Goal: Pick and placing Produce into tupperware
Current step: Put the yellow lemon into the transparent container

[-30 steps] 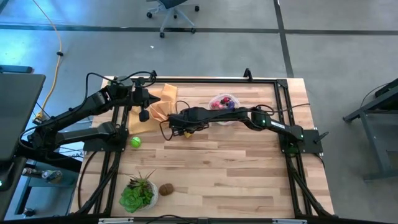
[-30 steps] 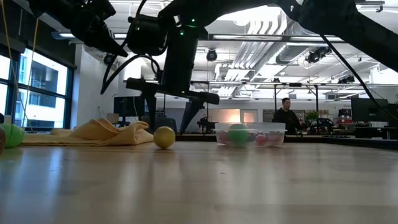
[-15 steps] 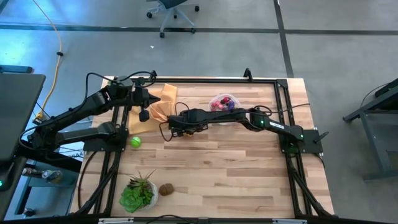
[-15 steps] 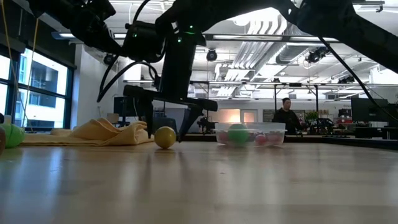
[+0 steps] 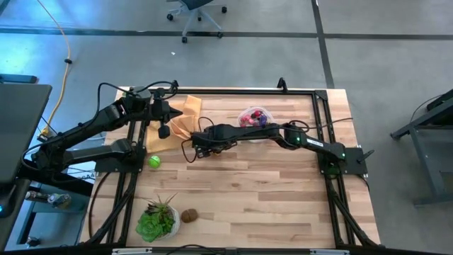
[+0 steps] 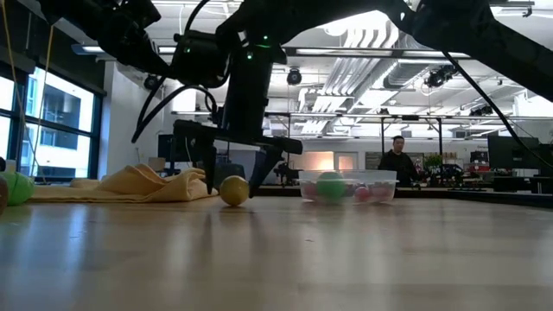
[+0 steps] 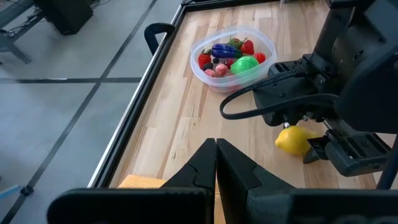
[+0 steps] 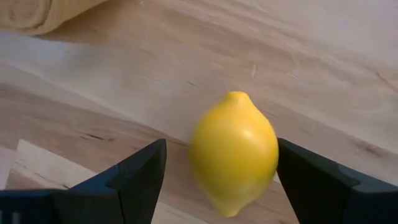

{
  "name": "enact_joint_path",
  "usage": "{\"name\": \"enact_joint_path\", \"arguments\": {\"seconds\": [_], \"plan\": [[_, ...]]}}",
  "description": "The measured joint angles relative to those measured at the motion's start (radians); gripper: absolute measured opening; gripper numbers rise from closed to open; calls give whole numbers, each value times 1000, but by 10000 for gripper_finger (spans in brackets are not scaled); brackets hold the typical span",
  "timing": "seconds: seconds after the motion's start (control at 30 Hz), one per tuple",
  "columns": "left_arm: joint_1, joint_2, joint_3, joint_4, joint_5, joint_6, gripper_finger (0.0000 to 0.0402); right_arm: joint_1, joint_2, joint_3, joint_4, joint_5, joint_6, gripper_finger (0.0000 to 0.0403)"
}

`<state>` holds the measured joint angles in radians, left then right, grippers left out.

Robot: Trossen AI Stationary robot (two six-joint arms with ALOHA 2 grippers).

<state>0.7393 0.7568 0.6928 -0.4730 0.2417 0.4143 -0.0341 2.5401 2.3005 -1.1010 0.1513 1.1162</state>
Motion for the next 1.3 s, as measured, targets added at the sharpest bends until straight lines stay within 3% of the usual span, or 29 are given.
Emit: {"name": "enact_joint_path", "arguments": {"seconds": [0.57, 1.3], "plan": [[0, 0, 0, 0, 0, 0, 3, -1, 0, 0, -16, 59, 9, 284], [0, 0, 0, 0, 0, 0, 3, -5, 29, 1, -55, 46, 73, 278]]}}
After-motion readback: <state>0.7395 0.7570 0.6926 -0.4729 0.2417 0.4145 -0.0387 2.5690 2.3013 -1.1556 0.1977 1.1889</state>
